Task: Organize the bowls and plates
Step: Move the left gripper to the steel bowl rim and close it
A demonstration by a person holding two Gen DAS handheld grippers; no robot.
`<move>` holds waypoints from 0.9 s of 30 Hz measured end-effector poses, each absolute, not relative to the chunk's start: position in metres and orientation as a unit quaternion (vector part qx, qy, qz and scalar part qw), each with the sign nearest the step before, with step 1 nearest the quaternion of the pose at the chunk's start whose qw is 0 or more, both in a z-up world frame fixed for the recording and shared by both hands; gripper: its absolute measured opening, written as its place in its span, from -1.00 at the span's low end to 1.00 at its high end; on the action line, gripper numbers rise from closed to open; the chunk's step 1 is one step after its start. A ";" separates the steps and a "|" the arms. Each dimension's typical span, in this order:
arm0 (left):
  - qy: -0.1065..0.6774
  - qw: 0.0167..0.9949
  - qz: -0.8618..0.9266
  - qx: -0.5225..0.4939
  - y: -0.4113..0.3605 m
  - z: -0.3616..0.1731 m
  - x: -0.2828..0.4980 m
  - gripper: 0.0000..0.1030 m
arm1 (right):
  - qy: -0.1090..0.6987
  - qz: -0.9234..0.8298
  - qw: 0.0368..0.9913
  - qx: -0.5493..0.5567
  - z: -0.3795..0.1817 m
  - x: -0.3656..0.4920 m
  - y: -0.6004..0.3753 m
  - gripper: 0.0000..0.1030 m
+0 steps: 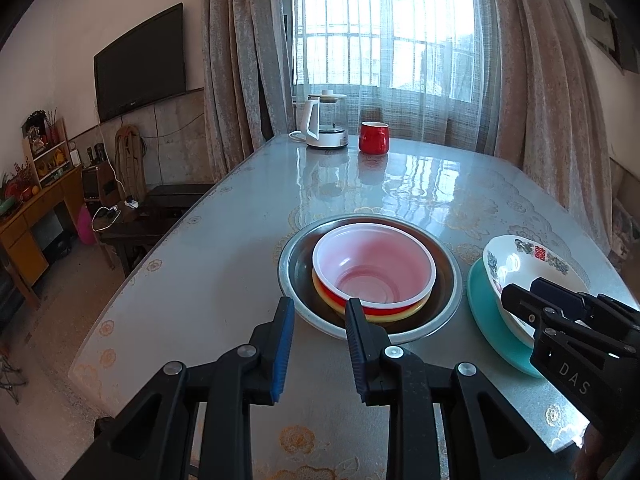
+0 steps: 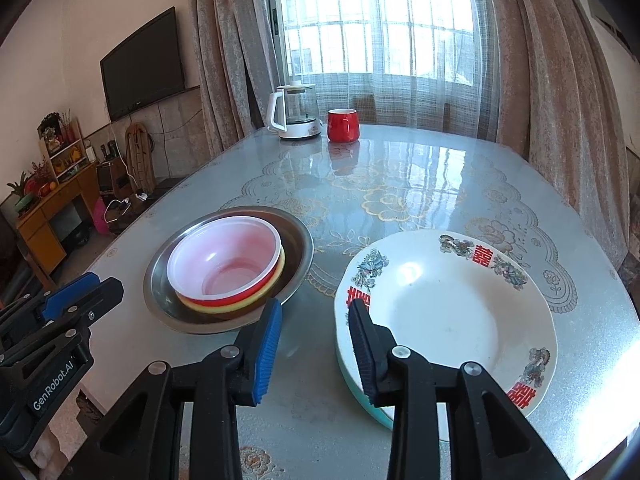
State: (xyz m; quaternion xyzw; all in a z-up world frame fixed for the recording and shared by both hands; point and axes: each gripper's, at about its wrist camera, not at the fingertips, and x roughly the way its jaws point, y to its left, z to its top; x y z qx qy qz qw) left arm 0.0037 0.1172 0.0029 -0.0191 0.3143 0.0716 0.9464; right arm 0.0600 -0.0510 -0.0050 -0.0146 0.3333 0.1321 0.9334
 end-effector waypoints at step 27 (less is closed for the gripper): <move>0.358 0.920 0.034 -0.157 0.196 -0.020 0.075 -0.34 | 0.416 0.187 0.890 0.007 -0.022 0.158 -0.045 -0.49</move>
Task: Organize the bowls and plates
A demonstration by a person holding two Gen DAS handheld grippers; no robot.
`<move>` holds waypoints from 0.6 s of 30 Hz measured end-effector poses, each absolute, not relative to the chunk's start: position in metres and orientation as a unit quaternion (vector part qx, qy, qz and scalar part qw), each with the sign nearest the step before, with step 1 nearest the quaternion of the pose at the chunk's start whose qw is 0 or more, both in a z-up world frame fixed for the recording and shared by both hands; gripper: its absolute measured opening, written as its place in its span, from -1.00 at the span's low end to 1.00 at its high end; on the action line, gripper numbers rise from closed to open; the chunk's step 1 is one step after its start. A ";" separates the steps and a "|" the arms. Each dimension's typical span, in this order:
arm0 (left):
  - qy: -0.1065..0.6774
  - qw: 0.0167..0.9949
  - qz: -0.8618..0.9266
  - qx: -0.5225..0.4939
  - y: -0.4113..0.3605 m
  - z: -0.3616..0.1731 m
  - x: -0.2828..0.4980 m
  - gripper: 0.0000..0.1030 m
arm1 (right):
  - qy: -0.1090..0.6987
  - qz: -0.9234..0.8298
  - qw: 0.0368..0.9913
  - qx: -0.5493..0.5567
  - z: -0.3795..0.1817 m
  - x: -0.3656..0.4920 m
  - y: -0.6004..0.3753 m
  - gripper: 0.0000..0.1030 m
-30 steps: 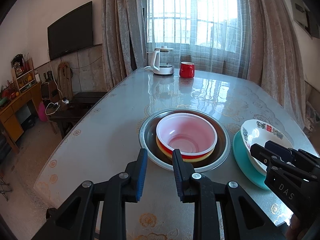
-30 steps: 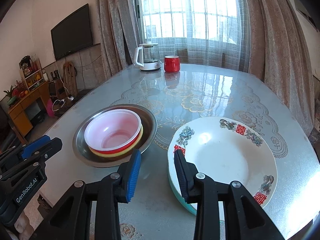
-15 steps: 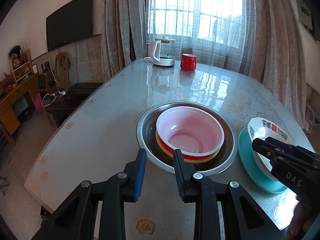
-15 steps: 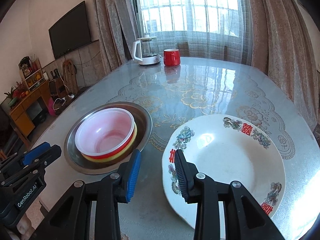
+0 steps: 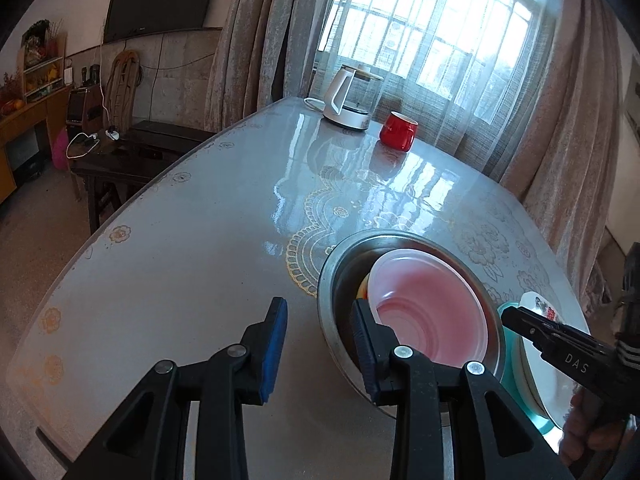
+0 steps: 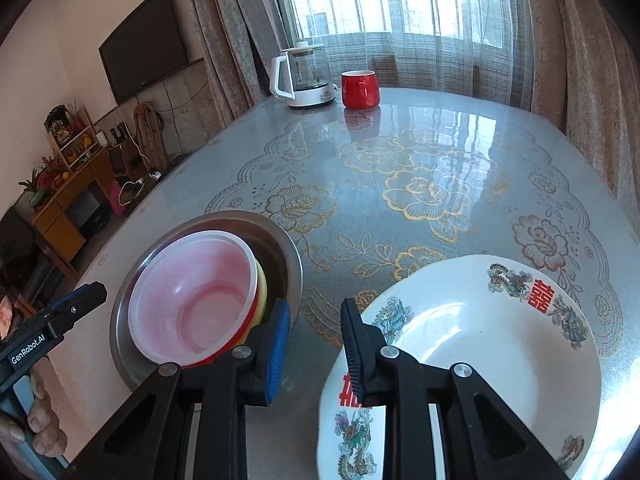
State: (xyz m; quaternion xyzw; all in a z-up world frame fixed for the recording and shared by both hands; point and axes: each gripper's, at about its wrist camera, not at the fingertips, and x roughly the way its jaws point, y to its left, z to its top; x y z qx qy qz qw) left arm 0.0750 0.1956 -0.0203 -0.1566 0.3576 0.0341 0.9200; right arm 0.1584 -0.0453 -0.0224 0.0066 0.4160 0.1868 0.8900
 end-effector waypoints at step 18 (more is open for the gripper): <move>0.390 0.909 -0.006 -0.143 0.197 -0.043 0.109 -0.70 | 0.445 0.209 0.868 -0.065 -0.041 0.174 -0.014 -0.63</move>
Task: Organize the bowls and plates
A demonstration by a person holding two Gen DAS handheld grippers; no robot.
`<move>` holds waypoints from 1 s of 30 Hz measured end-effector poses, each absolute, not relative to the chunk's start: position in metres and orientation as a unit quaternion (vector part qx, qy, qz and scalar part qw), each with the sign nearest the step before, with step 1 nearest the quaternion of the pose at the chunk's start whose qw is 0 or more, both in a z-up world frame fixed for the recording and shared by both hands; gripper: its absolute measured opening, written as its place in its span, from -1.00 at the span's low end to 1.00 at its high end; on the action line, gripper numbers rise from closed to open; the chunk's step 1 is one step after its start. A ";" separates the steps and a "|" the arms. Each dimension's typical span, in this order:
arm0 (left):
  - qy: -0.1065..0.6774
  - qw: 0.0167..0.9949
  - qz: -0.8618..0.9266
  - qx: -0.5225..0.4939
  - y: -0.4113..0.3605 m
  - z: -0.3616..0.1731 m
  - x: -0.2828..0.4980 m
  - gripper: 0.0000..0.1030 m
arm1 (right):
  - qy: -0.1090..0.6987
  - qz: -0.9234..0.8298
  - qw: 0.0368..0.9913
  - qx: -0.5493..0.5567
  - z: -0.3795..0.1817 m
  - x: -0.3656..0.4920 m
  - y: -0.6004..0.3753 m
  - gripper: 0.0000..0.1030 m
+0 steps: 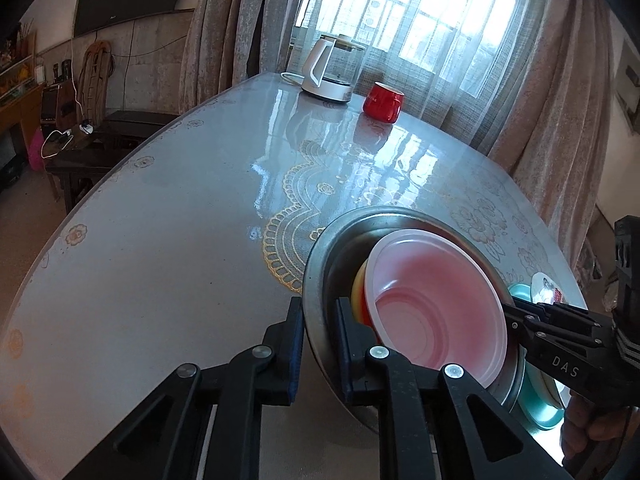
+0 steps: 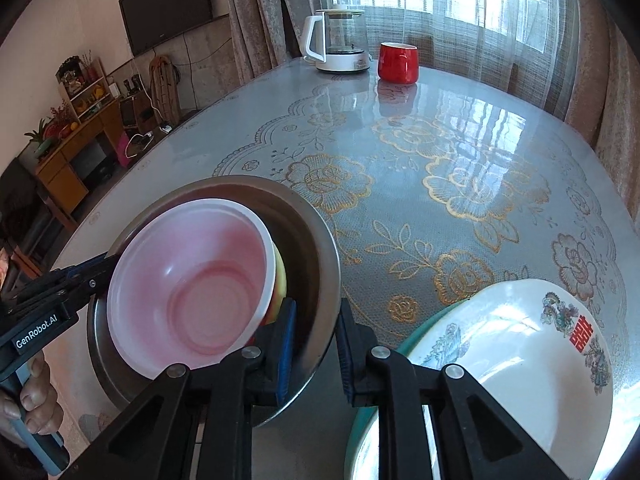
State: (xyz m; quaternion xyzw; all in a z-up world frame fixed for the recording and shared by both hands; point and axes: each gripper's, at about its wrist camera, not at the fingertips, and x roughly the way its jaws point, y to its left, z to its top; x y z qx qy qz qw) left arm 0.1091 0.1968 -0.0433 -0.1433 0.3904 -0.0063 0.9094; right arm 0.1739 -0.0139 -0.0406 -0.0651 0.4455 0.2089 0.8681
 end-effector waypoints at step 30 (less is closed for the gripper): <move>0.342 0.925 -0.114 -0.121 0.110 0.029 0.071 -0.71 | 0.357 0.185 0.908 0.120 0.019 0.096 -0.137 -0.65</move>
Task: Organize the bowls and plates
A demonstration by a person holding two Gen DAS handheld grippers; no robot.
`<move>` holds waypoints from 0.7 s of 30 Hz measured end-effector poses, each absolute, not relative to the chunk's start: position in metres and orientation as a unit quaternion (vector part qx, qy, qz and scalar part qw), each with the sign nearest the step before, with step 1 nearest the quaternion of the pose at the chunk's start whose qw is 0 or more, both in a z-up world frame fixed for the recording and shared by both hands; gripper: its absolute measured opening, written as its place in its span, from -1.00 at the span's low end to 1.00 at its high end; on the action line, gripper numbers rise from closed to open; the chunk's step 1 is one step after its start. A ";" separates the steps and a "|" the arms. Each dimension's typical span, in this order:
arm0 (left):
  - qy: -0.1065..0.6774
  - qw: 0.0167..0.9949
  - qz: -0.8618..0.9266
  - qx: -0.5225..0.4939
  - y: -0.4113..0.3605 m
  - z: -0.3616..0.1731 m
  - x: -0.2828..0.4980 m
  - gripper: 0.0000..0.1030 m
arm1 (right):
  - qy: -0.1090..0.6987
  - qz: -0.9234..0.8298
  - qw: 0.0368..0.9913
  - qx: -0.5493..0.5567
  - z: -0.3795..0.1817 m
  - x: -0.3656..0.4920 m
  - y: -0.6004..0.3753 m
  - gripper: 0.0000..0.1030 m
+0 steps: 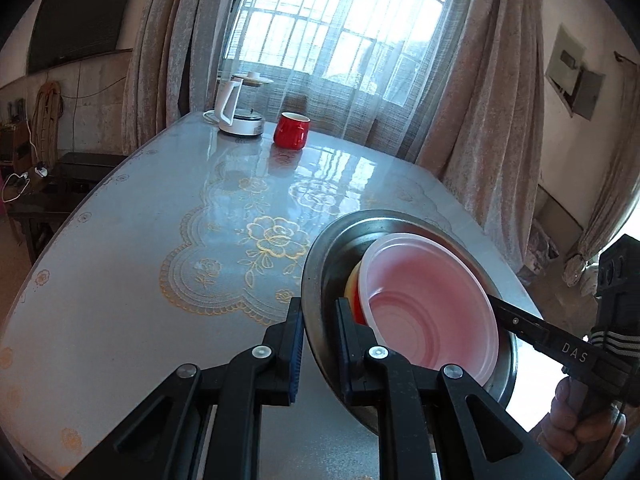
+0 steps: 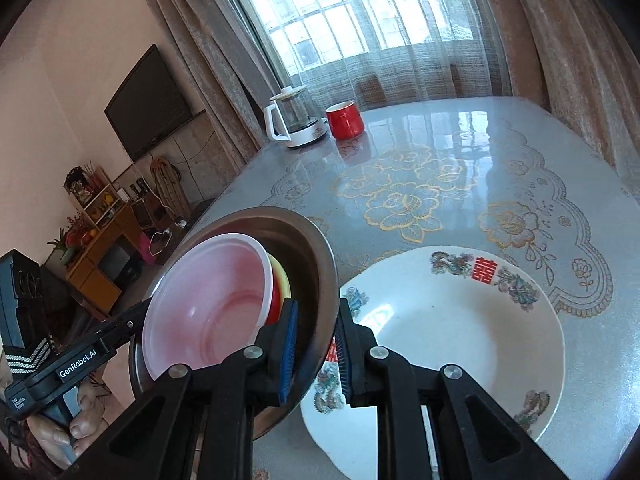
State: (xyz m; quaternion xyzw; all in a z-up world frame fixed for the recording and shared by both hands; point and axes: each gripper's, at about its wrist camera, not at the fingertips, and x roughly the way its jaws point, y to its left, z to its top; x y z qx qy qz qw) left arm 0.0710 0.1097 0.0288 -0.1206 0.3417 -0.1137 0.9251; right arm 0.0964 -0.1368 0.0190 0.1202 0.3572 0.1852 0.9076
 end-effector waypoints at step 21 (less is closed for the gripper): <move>0.399 0.899 -0.170 -0.057 0.002 -0.006 0.108 -0.69 | 0.382 0.071 0.905 0.173 -0.025 0.093 -0.237 -0.65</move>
